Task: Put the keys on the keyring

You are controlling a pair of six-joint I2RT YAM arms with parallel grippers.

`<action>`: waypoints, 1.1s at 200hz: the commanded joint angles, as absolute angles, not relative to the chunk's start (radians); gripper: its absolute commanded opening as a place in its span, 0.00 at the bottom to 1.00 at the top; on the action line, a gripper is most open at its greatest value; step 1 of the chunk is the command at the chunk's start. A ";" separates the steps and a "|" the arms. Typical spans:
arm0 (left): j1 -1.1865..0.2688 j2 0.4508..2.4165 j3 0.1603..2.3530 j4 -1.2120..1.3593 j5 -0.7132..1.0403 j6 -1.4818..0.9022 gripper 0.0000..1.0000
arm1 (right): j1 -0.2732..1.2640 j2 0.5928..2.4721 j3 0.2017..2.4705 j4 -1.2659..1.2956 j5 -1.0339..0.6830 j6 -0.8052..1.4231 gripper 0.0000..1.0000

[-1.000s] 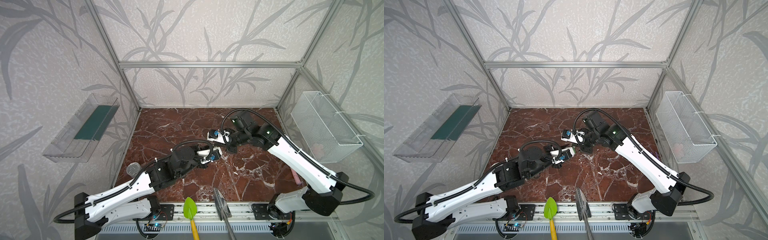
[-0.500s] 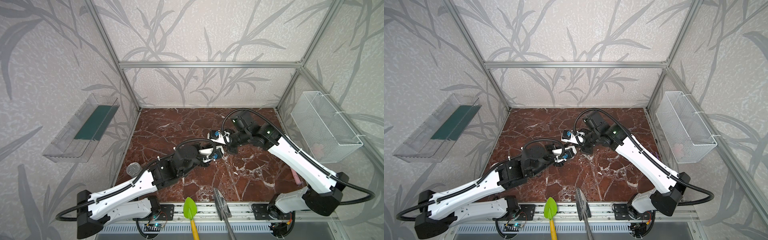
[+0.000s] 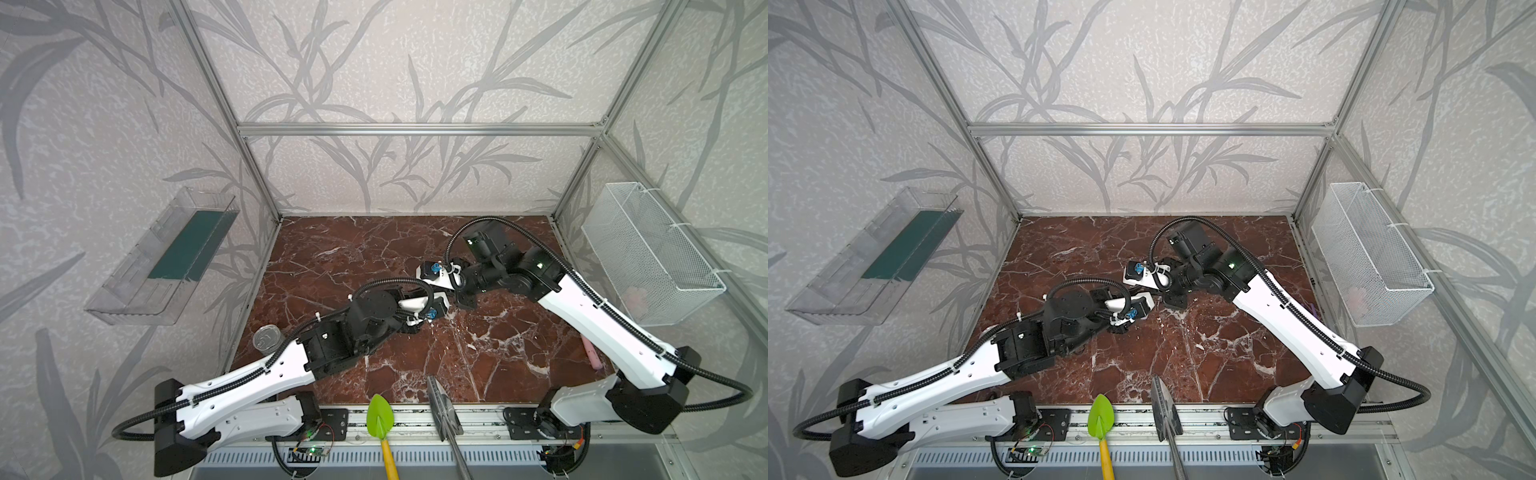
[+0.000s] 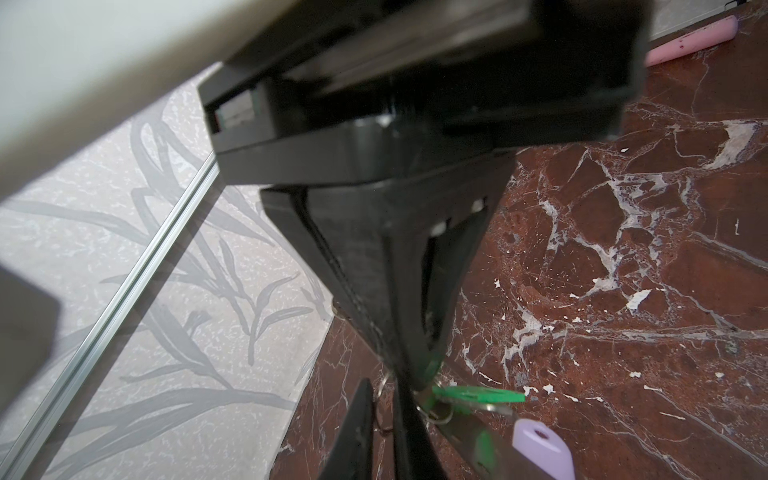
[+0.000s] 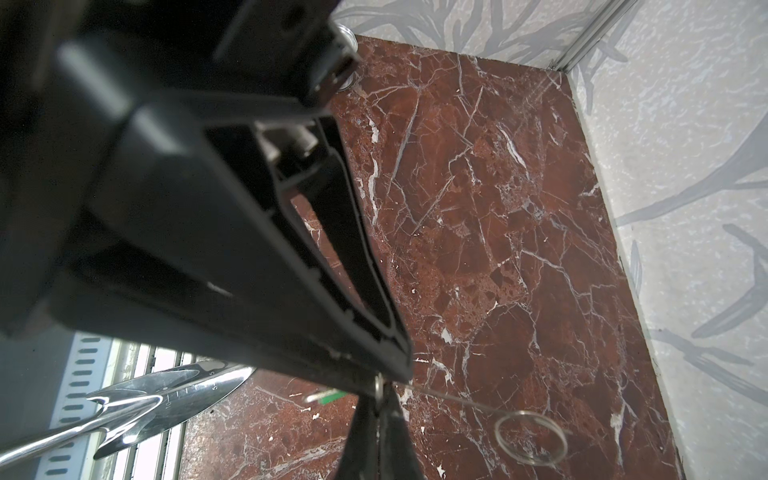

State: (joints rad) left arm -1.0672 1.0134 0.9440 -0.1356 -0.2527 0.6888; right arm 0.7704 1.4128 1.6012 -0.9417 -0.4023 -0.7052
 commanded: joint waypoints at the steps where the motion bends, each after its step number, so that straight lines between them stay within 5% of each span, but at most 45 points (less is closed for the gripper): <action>1: -1.068 1.017 0.969 -0.156 -0.253 0.708 0.12 | 0.770 1.374 1.598 -0.935 -0.458 -0.722 0.00; 71: -1.066 1.017 0.982 -0.198 -0.239 0.698 0.00 | 0.770 1.343 1.574 -0.912 -0.476 -0.726 0.00; 143: -0.991 1.002 0.947 -0.167 -0.094 0.643 0.00 | 0.770 1.267 1.471 -0.752 -0.410 -0.618 0.00; 178: -0.871 0.953 0.871 -0.028 0.106 0.543 0.00 | 0.770 1.201 1.369 -0.642 -0.315 -0.517 0.23; 220: -0.778 0.915 0.773 0.158 0.263 0.421 0.00 | 0.770 1.094 1.183 -0.402 -0.246 -0.328 0.30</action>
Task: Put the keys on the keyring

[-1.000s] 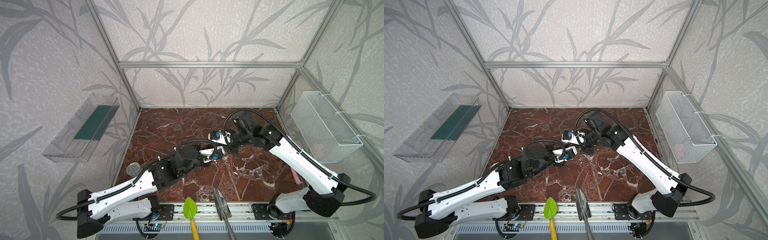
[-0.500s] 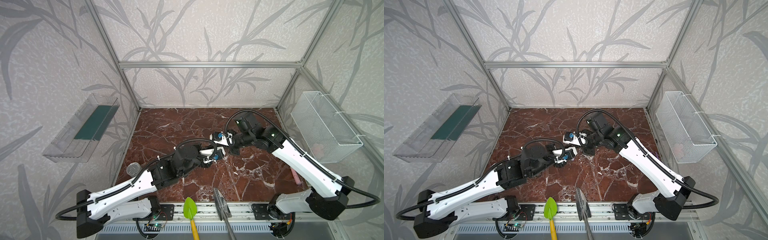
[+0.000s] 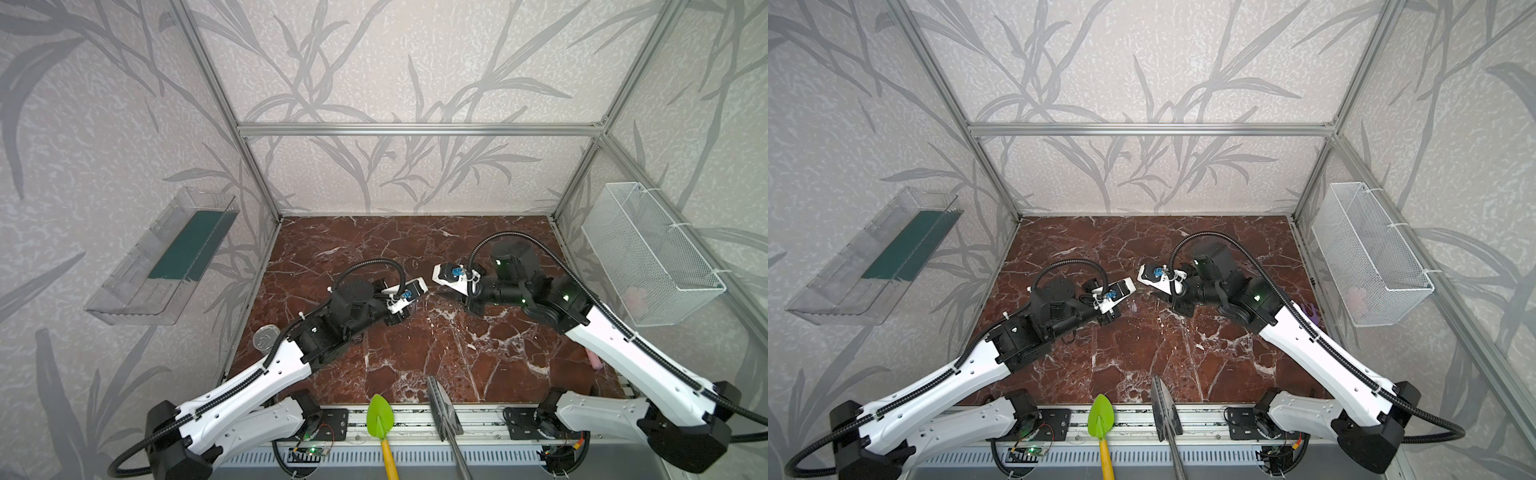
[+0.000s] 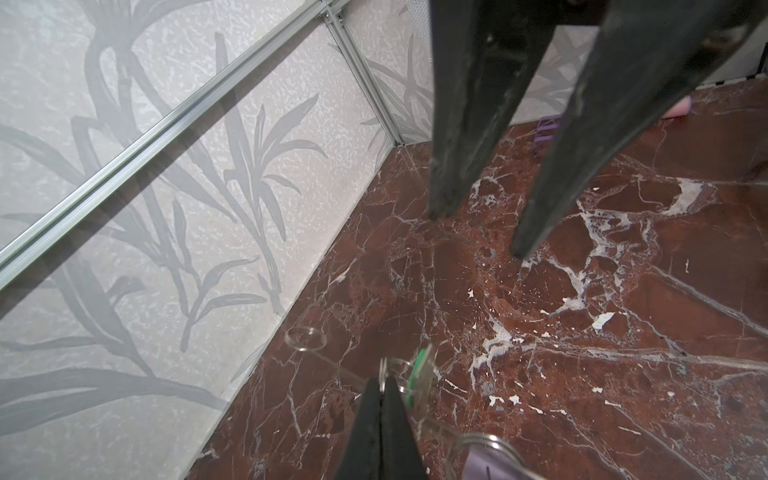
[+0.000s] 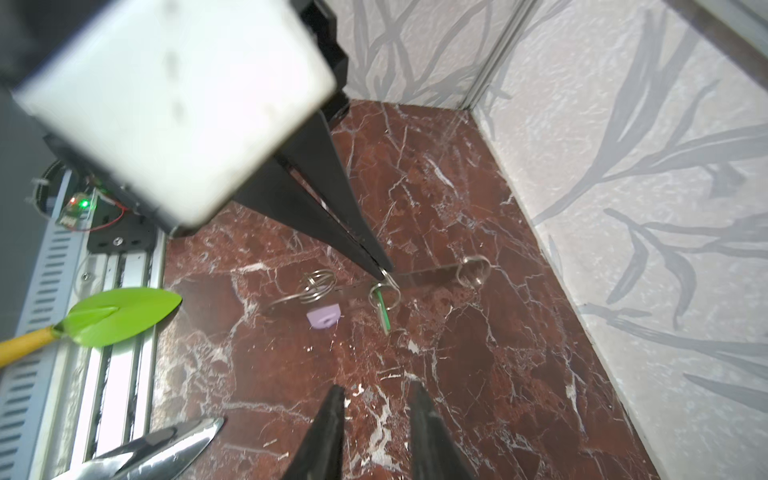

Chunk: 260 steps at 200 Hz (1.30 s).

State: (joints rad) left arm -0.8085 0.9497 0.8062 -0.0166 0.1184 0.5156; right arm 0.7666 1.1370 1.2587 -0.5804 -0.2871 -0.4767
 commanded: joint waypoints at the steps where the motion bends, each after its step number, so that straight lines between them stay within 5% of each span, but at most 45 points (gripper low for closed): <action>1: -0.776 0.915 0.771 0.165 0.266 0.418 0.00 | 0.770 1.091 1.178 -0.395 -0.247 -0.324 0.30; 52: -0.708 0.904 0.641 0.463 0.415 0.250 0.00 | 0.775 1.057 0.992 -0.114 -0.252 -0.168 0.34; 139: -0.686 0.919 0.534 0.726 0.472 0.122 0.00 | 0.775 1.085 0.995 -0.095 -0.356 -0.144 0.35; 260: -0.679 0.933 0.523 0.758 0.480 0.097 0.00 | 0.787 1.086 1.003 -0.081 -0.422 -0.145 0.11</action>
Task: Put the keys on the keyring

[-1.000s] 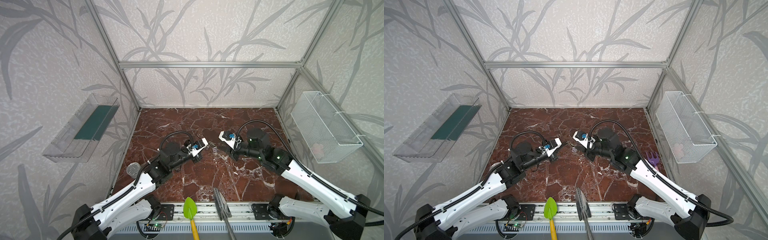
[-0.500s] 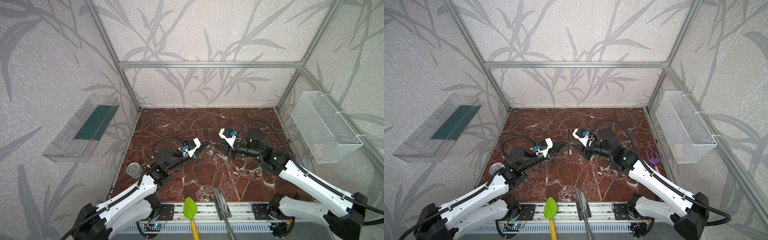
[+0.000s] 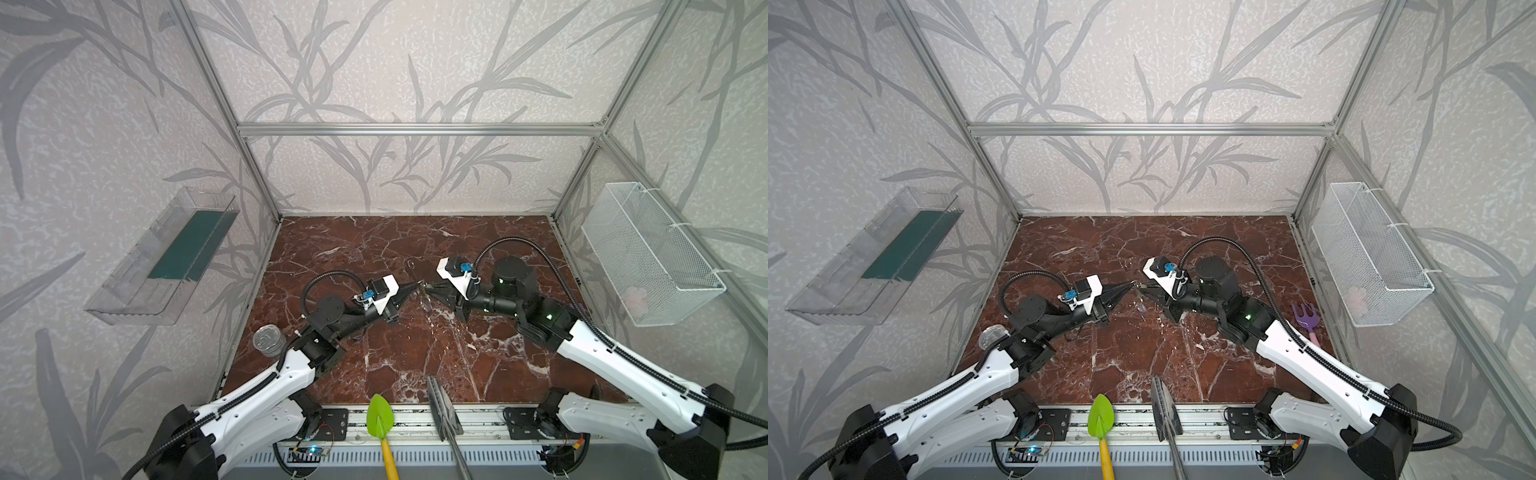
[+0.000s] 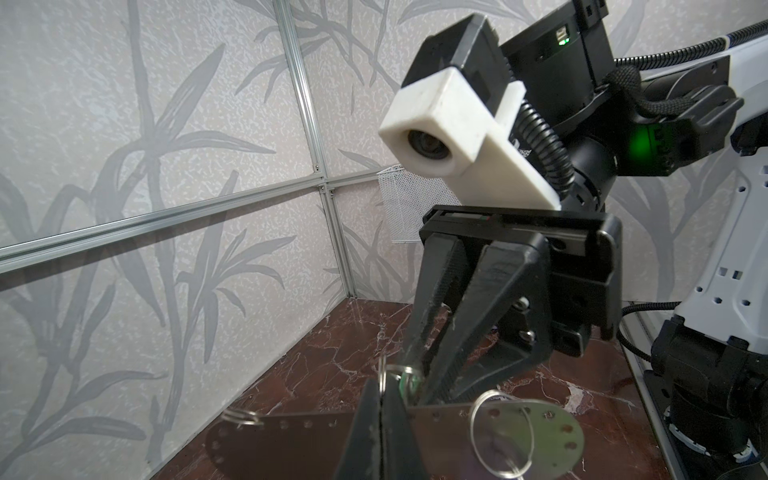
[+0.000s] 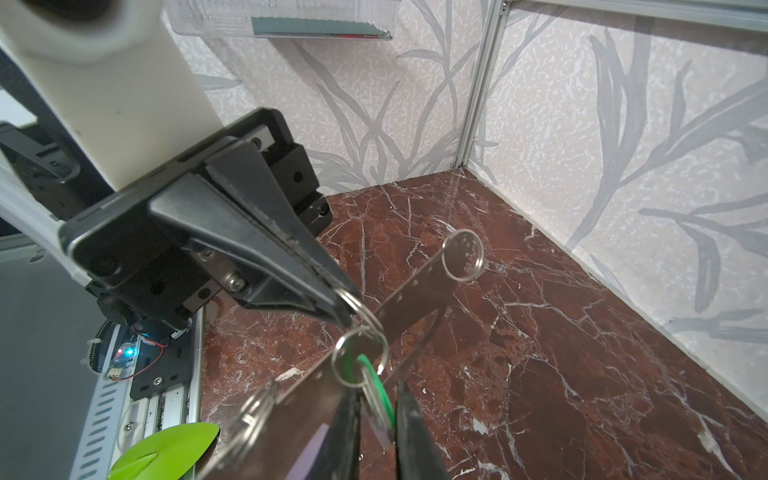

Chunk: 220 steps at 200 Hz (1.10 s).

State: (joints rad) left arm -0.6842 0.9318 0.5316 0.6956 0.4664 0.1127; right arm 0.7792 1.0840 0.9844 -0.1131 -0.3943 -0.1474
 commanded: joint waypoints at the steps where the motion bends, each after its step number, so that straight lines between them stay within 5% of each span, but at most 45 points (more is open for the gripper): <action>1: -0.679 0.933 0.523 0.760 0.480 0.095 0.00 | 0.787 1.086 1.003 -0.081 -0.423 -0.145 0.11; 31: -0.677 0.938 0.523 0.768 0.480 0.094 0.00 | 0.788 1.094 1.011 -0.094 -0.432 -0.155 0.00; 220: -0.675 0.951 0.514 0.827 0.510 0.063 0.00 | 0.819 1.256 1.153 -0.279 -0.605 -0.267 0.00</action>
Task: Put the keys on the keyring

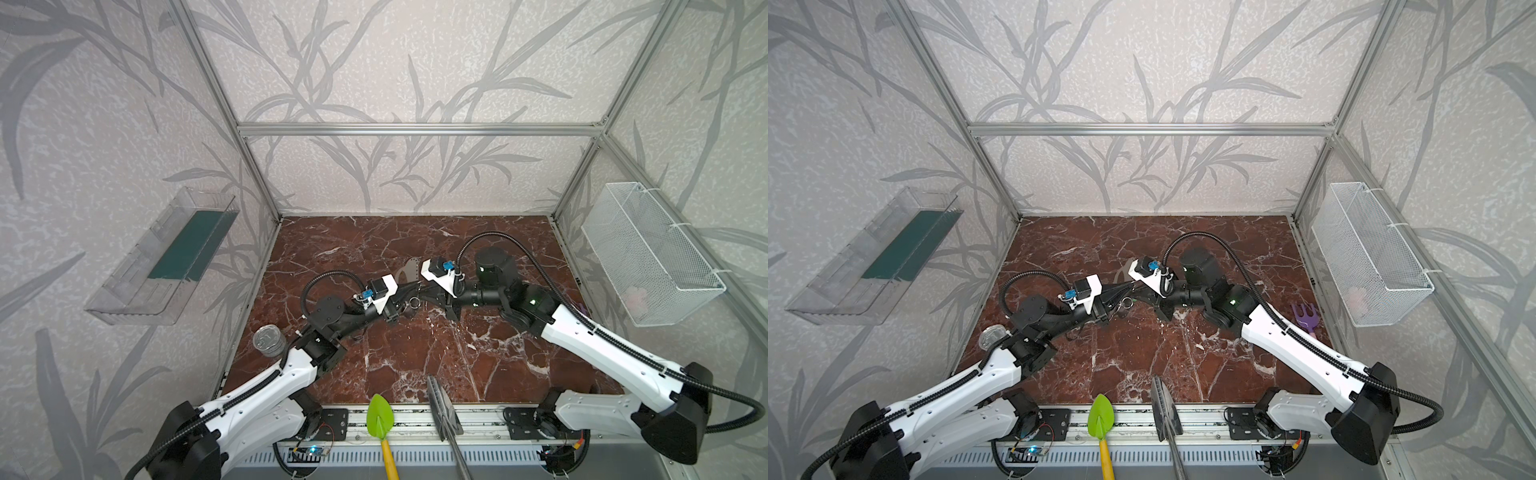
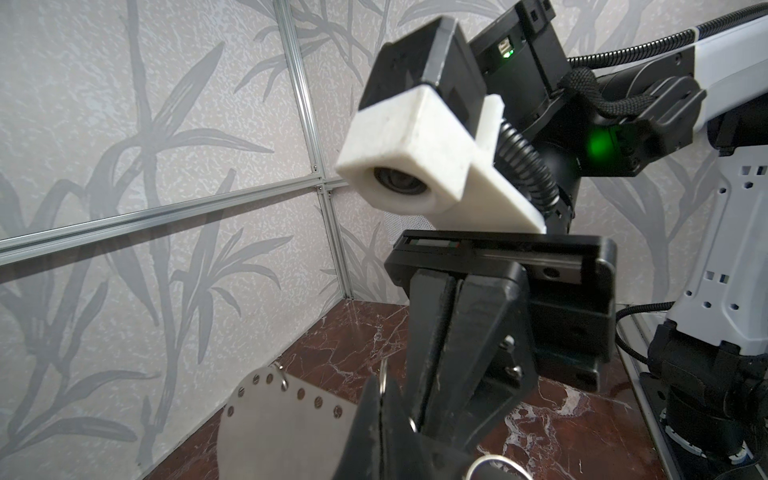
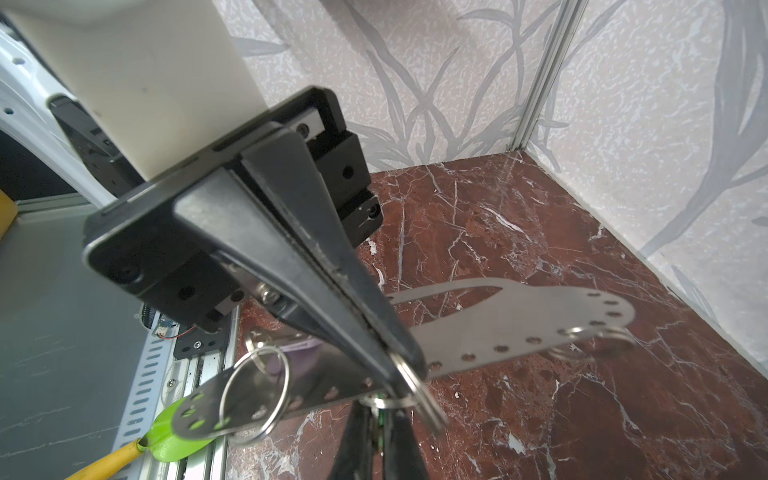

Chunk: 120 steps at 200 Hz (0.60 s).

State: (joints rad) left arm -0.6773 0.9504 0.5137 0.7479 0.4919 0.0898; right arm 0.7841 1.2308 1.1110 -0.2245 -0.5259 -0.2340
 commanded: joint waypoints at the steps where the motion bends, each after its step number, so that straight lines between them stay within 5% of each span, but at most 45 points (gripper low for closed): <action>1: -0.675 0.952 0.514 0.828 0.510 0.062 0.00 | 0.820 1.256 1.153 -0.279 -0.606 -0.268 0.00; 37: -0.675 0.956 0.485 0.896 0.511 0.036 0.00 | 0.822 1.246 1.146 -0.281 -0.535 -0.264 0.00; 69: -0.671 0.951 0.461 0.939 0.511 0.024 0.00 | 0.822 1.187 1.110 -0.274 -0.449 -0.268 0.25; 120: -0.628 0.952 0.433 1.027 0.568 -0.050 0.00 | 0.819 1.082 1.079 -0.314 -0.381 -0.286 0.32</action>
State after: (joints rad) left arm -0.6498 0.9569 0.4397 0.9077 0.5209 0.0078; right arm 0.8165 1.1431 1.0939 -0.2928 -0.4179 -0.2676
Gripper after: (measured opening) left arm 0.048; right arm 0.314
